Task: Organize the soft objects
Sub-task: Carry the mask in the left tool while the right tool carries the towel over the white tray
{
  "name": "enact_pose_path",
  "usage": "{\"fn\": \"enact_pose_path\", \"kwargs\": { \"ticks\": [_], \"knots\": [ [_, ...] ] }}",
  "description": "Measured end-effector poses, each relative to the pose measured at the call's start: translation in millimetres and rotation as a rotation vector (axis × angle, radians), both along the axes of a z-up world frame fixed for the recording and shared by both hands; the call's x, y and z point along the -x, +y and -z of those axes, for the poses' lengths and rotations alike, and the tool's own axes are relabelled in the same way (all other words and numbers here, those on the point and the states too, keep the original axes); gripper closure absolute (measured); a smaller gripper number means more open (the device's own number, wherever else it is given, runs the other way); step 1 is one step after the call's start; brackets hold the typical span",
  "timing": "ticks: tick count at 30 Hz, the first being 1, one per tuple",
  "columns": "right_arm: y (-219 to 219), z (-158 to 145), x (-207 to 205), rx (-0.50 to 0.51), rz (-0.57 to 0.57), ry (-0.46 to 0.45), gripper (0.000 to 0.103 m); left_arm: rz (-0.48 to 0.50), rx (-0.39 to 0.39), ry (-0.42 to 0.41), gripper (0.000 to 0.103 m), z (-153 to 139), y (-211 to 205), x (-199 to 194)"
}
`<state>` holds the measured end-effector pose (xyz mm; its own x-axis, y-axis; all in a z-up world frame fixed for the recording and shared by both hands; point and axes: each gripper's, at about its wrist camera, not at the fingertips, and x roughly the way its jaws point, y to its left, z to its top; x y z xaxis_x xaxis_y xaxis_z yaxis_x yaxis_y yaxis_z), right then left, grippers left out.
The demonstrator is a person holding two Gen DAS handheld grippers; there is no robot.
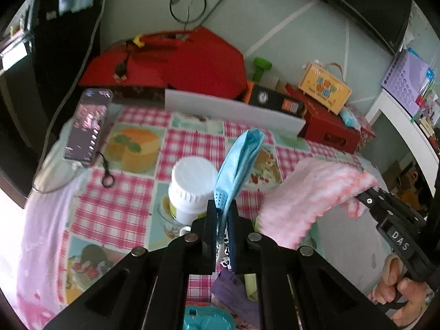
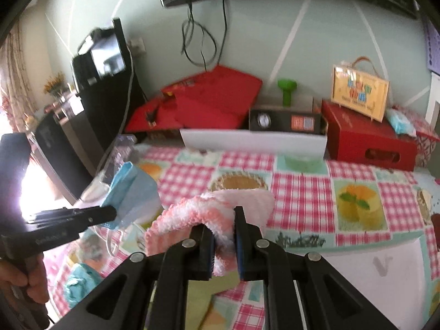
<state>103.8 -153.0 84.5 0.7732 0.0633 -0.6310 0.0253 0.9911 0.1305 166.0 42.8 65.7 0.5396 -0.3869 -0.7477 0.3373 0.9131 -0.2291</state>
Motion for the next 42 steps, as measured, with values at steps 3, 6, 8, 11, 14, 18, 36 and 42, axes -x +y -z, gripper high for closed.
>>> {"fn": "enact_pose_path", "kwargs": {
  "ticks": [3,6,8,11,14,18,36,42],
  "knots": [
    [-0.9,-21.5,12.5,-0.007,0.006,-0.044,0.09,-0.021,-0.004,-0.041,0.097,-19.7,2.4,12.8],
    [-6.5,-44.3,30.1,-0.008,0.021,-0.094,0.09,-0.052,-0.005,-0.063,0.097,-38.1,3.4,28.7],
    [-10.9,-55.4,41.2,-0.001,0.039,-0.116,0.09,-0.075,-0.013,-0.071,0.097,-49.0,2.6,41.9],
    [-22.0,-70.1,63.0,0.004,0.08,-0.154,0.09,-0.075,-0.001,-0.094,0.097,-61.7,-3.2,62.3],
    [-37.7,-82.0,87.3,-0.003,0.136,-0.183,0.09,-0.051,0.007,-0.104,0.096,-71.0,-17.0,79.5],
    [-61.3,-90.9,115.5,0.004,0.219,-0.198,0.09,-0.011,0.022,-0.107,0.096,-78.0,-42.0,95.8],
    [-192.6,-38.6,150.2,-0.098,0.555,-0.029,0.09,0.189,0.043,0.02,0.096,-19.2,-191.6,102.1],
    [-215.7,-6.2,132.0,-0.174,0.595,0.031,0.09,0.222,0.041,0.088,0.096,16.3,-230.6,93.4]
  ]
}}
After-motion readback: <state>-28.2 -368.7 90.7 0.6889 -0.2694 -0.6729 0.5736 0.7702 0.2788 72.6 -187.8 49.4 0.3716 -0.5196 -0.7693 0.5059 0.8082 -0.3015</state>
